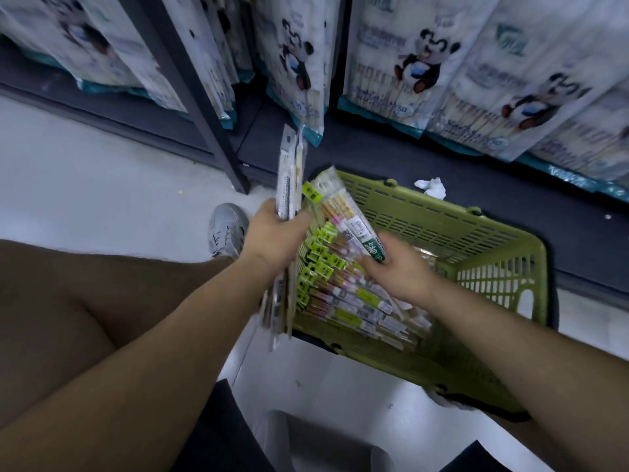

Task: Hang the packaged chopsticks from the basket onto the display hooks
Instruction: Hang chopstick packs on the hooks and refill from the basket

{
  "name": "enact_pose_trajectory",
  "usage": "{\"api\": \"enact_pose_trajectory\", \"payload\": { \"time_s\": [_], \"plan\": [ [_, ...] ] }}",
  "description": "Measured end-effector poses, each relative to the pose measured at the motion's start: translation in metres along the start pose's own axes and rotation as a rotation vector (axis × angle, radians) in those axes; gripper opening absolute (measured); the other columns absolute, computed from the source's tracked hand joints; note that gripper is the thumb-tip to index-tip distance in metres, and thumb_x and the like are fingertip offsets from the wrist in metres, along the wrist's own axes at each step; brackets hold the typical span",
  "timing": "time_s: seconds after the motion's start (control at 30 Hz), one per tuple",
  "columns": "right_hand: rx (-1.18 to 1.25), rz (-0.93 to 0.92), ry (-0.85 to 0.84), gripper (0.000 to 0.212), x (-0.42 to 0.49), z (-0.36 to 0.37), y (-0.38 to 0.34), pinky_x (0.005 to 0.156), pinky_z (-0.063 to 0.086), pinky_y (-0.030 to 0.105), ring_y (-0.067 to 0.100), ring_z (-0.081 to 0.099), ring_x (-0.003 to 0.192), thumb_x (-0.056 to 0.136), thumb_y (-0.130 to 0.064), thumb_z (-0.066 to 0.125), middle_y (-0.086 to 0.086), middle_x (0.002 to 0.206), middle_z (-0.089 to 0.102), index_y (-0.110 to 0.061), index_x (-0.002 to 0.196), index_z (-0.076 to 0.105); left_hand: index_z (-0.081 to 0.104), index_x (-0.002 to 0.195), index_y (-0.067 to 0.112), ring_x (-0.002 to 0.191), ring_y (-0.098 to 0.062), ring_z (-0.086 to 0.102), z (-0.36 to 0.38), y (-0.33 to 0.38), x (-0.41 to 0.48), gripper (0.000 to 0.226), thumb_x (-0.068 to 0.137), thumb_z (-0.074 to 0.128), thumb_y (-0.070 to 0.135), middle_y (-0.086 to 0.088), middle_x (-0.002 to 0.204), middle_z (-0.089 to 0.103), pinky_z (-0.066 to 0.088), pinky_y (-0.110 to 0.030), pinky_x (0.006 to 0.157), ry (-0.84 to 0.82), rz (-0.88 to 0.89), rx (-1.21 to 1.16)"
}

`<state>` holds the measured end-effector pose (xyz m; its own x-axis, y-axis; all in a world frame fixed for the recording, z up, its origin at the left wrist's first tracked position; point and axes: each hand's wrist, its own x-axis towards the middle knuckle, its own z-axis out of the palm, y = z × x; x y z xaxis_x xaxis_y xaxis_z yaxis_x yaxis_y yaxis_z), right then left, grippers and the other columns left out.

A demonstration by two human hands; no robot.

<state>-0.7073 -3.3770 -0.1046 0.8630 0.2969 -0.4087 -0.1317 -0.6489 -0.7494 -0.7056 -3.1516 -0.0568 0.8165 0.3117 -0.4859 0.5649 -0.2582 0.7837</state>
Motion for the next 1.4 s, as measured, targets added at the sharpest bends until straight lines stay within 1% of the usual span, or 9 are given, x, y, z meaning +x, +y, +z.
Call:
{"api": "enact_pose_trajectory", "payload": {
  "time_s": [0.13, 0.27, 0.43, 0.53, 0.7, 0.8, 0.97, 1.13, 1.4],
  "plan": [
    [0.211, -0.091, 0.179, 0.024, -0.018, -0.031, -0.066, 0.073, 0.056, 0.029, 0.011, 0.069, 0.085, 0.101, -0.025, 0.061, -0.007, 0.101, 0.070, -0.033, 0.123, 0.055, 0.062, 0.126, 0.026, 0.095, -0.014, 0.071, 0.015, 0.038, -0.021, 0.042, 0.092, 0.071, 0.049, 0.001, 0.110, 0.075, 0.051, -0.027, 0.071, -0.180, -0.022, -0.272],
    [0.268, -0.196, 0.277, 0.021, -0.040, -0.056, -0.116, 0.084, 0.049, 0.021, -0.003, 0.063, 0.101, 0.103, -0.031, 0.058, -0.018, 0.109, 0.068, -0.037, 0.123, 0.060, 0.068, 0.123, 0.023, 0.098, -0.011, 0.076, 0.027, 0.080, -0.046, 0.033, 0.095, 0.071, 0.040, 0.006, 0.108, 0.080, 0.060, -0.022, 0.071, -0.315, 0.050, -0.639],
    [0.151, -0.285, 0.372, 0.021, -0.066, -0.076, -0.155, 0.080, 0.040, 0.006, -0.004, 0.054, 0.100, 0.104, -0.044, 0.047, -0.021, 0.102, 0.048, -0.057, 0.115, 0.058, 0.062, 0.135, 0.009, 0.110, -0.036, 0.072, 0.018, 0.127, -0.075, 0.045, 0.098, 0.066, 0.035, -0.023, 0.120, 0.073, 0.062, -0.042, 0.086, -0.434, 0.129, -0.806],
    [-0.004, -0.324, 0.458, 0.018, -0.078, -0.094, -0.172, 0.079, 0.038, 0.010, 0.001, 0.048, 0.099, 0.104, -0.045, 0.044, -0.020, 0.098, 0.038, -0.049, 0.096, 0.060, 0.065, 0.130, 0.009, 0.107, -0.038, 0.073, 0.005, 0.151, -0.088, 0.051, 0.087, 0.072, 0.036, -0.026, 0.120, 0.071, 0.064, -0.039, 0.079, -0.447, 0.198, -0.796],
    [-0.038, -0.383, 0.555, 0.031, -0.091, -0.130, -0.205, 0.065, 0.040, 0.010, 0.003, 0.051, 0.078, 0.101, -0.031, 0.059, -0.014, 0.085, 0.044, -0.050, 0.077, 0.059, 0.069, 0.128, 0.021, 0.112, -0.020, 0.072, -0.014, 0.187, -0.094, 0.043, 0.086, 0.074, 0.032, -0.002, 0.119, 0.077, 0.058, -0.033, 0.090, -0.468, 0.406, -0.680],
    [0.029, -0.413, 0.580, 0.022, -0.095, -0.152, -0.226, 0.055, 0.041, 0.013, 0.001, 0.050, 0.062, 0.095, -0.031, 0.069, -0.016, 0.071, 0.056, -0.051, 0.088, 0.064, 0.068, 0.127, 0.022, 0.111, -0.018, 0.073, -0.020, 0.211, -0.087, 0.033, 0.094, 0.073, 0.021, 0.002, 0.116, 0.078, 0.058, -0.029, 0.089, -0.456, 0.495, -0.608],
    [0.176, -0.388, 0.652, 0.015, -0.092, -0.189, -0.257, 0.055, 0.050, 0.021, 0.006, 0.055, 0.062, 0.087, -0.030, 0.079, -0.006, 0.076, 0.064, -0.031, 0.092, 0.065, 0.068, 0.123, 0.019, 0.103, -0.025, 0.076, -0.035, 0.250, -0.075, 0.032, 0.092, 0.076, 0.022, -0.005, 0.109, 0.079, 0.062, -0.034, 0.081, -0.490, 0.600, -0.609],
    [0.170, -0.386, 0.630, 0.010, -0.090, -0.208, -0.288, 0.056, 0.053, 0.030, 0.009, 0.054, 0.061, 0.093, -0.023, 0.073, -0.009, 0.069, 0.059, -0.020, 0.086, 0.066, 0.068, 0.125, 0.017, 0.107, -0.025, 0.074, -0.040, 0.272, -0.069, 0.043, 0.085, 0.081, 0.030, -0.005, 0.113, 0.079, 0.058, -0.048, 0.097, -0.479, 0.663, -0.642],
    [0.177, -0.396, 0.617, 0.008, -0.094, -0.212, -0.320, 0.058, 0.052, 0.022, 0.009, 0.056, 0.065, 0.092, -0.016, 0.073, 0.014, 0.081, 0.063, -0.013, 0.088, 0.066, 0.068, 0.119, 0.024, 0.102, -0.019, 0.076, -0.062, 0.280, -0.062, 0.043, 0.079, 0.085, 0.024, 0.000, 0.109, 0.079, 0.060, -0.035, 0.088, -0.486, 0.744, -0.572]
  ]
}}
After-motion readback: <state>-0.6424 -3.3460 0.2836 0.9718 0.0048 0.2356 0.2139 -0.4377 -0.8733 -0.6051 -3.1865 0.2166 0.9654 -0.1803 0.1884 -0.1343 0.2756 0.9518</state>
